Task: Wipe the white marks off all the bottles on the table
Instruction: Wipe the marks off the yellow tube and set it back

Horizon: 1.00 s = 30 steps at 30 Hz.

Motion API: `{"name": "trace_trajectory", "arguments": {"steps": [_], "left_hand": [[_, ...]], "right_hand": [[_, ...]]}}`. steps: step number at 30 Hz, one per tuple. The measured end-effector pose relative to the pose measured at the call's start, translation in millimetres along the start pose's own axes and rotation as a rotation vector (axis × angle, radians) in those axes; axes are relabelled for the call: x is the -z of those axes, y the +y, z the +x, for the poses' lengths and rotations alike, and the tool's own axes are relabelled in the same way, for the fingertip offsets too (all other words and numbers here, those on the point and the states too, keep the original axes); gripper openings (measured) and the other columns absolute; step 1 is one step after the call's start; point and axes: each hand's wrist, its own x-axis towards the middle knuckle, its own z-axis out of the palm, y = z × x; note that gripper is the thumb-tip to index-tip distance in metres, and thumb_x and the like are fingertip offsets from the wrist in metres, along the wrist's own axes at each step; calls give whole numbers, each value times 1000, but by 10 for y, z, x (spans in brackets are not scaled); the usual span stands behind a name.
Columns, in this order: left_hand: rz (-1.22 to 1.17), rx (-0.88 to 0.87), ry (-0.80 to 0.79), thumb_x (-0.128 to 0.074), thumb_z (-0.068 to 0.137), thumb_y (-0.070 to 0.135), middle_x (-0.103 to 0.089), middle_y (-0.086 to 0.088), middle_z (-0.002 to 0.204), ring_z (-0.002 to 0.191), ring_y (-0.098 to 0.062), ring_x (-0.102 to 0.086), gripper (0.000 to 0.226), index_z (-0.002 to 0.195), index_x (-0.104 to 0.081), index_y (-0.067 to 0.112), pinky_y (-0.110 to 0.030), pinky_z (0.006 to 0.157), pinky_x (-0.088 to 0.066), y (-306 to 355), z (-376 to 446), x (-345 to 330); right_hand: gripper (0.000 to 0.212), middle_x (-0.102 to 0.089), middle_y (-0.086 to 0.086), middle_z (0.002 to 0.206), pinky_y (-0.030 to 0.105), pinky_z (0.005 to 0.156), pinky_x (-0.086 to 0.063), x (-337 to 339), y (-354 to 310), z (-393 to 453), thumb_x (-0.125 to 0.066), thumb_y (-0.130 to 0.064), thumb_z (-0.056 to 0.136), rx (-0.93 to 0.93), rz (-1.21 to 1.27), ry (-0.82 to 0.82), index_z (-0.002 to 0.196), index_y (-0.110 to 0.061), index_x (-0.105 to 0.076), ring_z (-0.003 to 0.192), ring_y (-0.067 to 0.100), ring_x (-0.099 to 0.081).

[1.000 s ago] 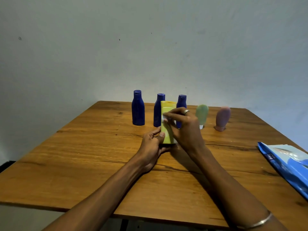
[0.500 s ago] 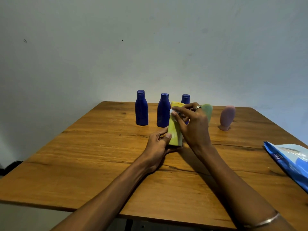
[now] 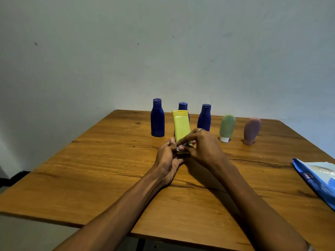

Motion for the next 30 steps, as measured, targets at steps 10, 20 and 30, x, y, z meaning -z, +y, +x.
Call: {"name": "trace_trajectory", "arguments": {"steps": [10, 20, 30], "left_hand": [[116, -45, -38, -42, 107, 8, -57, -21, 140, 119, -35, -66, 35, 141, -51, 8, -51, 95, -58, -4, -20, -15], [76, -66, 54, -41, 108, 8, -58, -22, 137, 117, -31, -67, 44, 152, -39, 13, -46, 89, -61, 37, 0, 45], [237, -54, -97, -48, 101, -3, -61, -23, 136, 122, -38, -64, 49, 147, -42, 11, -45, 88, -62, -6, -46, 3]], "right_hand": [[20, -76, 6, 108, 4, 70, -51, 61, 204, 17, -79, -19, 89, -20, 184, 394, 109, -16, -78, 85, 0, -64], [25, -68, -6, 104, 26, 81, -58, 47, 108, 20, -83, -30, 82, 29, 128, 12, 106, -26, -80, 94, 7, -64], [25, -76, 2, 109, 9, 74, -55, 139, 250, 22, -81, -22, 87, 9, 284, 340, 111, -15, -78, 90, -2, -68]]}}
